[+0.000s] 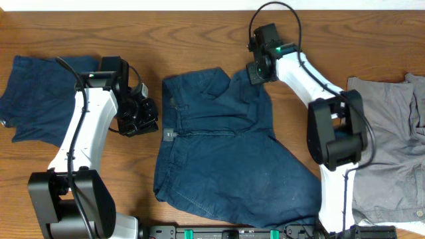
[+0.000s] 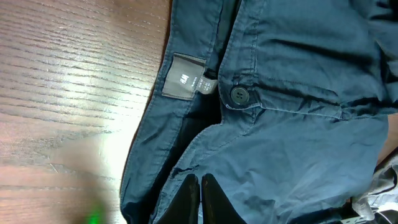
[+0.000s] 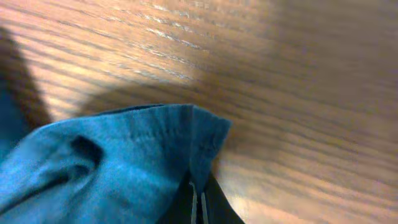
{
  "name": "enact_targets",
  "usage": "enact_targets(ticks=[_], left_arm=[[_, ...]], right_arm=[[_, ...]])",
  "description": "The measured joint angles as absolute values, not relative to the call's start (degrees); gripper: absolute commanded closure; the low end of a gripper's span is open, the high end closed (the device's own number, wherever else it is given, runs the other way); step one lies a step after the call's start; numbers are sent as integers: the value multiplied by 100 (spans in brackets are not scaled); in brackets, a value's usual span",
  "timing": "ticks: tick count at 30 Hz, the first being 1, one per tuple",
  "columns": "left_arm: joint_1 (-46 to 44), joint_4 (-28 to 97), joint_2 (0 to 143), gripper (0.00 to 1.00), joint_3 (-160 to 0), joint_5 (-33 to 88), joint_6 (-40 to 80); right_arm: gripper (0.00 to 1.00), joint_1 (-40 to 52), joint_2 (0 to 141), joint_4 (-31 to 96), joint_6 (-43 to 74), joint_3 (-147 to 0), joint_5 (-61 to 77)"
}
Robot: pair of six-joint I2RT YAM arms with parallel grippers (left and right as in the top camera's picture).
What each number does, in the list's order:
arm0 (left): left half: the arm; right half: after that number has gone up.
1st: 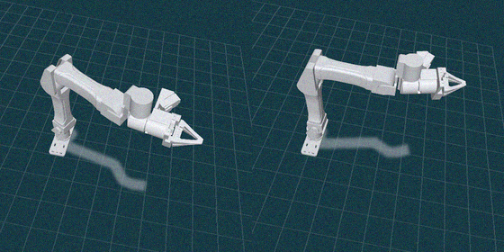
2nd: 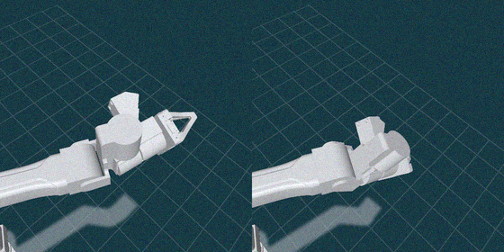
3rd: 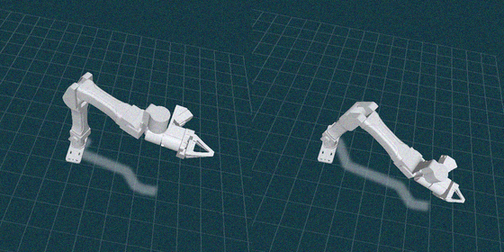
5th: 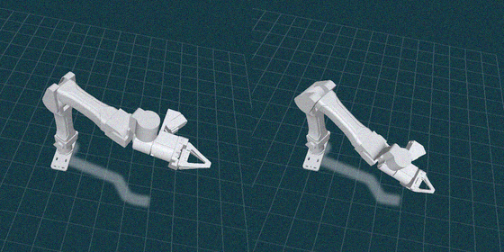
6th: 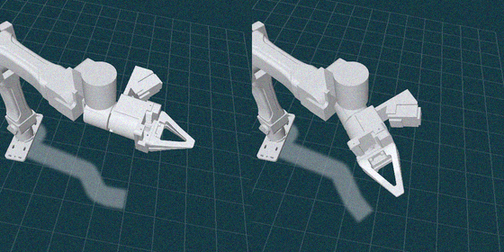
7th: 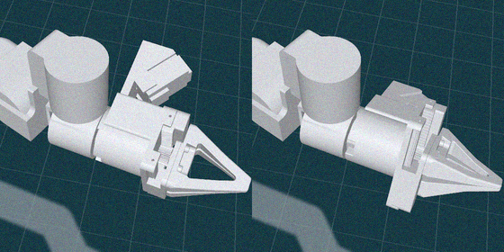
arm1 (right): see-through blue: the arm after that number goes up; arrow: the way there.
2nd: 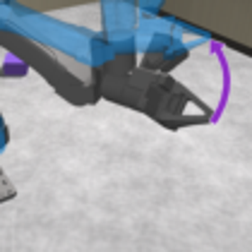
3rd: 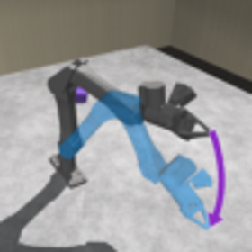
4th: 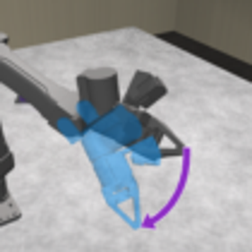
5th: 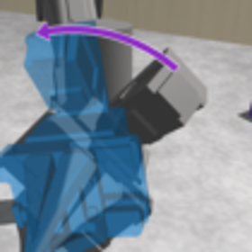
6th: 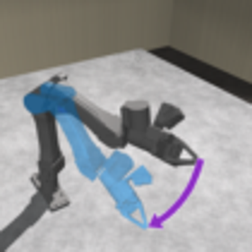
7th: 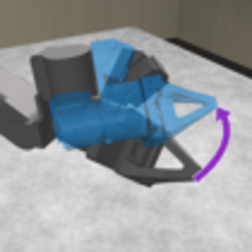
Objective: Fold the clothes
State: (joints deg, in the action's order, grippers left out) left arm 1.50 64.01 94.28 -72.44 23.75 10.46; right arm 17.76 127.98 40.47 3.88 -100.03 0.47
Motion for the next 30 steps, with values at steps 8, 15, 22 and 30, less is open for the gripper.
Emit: enact_targets(ticks=[8, 15, 22, 30], left_arm=[[150, 6324, 9428, 94, -7244, 2375, 1046], [150, 6296, 9428, 94, -7244, 2375, 1046], [150, 6296, 9428, 93, -7244, 2373, 1046], [150, 6298, 9428, 93, -7244, 2373, 1046]], right_arm=[[99, 1942, 11231, 6069, 209, -10016, 836], [77, 2936, 11021, 8029, -878, -9961, 2228], [75, 3811, 11024, 8003, -854, -9817, 1487], [51, 3771, 11024, 6823, 388, -9817, -773]])
